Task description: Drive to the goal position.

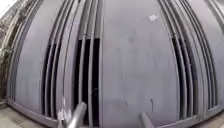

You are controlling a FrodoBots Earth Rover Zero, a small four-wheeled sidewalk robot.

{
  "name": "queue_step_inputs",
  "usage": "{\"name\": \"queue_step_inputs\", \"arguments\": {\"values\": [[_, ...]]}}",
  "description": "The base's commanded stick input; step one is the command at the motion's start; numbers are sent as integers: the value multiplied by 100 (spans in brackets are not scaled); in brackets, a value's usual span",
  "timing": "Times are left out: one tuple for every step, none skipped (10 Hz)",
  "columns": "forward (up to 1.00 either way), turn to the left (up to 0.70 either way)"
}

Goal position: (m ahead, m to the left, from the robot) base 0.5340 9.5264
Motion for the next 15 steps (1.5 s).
{"name": "queue_step_inputs", "arguments": {"values": [[0, 0], [0, 0], [0, 0], [0, 0], [0, 20], [0, 53], [0, 70], [0, 70], [0, 70], [0, 70], [0, 70], [0, 70], [0, 70], [0, 70], [0, 70]]}}
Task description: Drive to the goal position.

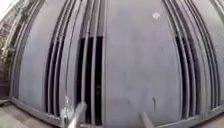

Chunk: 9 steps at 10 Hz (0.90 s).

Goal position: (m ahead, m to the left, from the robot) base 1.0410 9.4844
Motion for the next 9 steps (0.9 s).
{"name": "queue_step_inputs", "arguments": {"values": [[0, 70], [0, 70], [0, 70], [0, 70], [0, 70], [0, 70], [0, 70], [0, 70], [0, 70]]}}
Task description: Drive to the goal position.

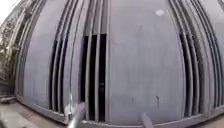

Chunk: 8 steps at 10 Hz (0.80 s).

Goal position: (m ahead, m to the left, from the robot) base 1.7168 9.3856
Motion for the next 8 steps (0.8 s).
{"name": "queue_step_inputs", "arguments": {"values": [[0, 70], [0, 70], [0, 70], [0, 70], [0, 70], [0, 70], [0, 70], [0, 47]]}}
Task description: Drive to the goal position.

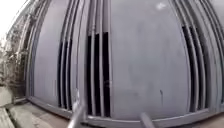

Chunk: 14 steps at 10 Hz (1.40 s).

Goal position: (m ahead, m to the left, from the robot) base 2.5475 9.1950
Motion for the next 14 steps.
{"name": "queue_step_inputs", "arguments": {"values": [[0, 23], [0, 12], [0, 1], [0, 0], [0, 0], [0, 0], [0, 0], [0, 0], [0, 2], [0, 7], [0, 46], [0, 66], [0, 70], [0, 70]]}}
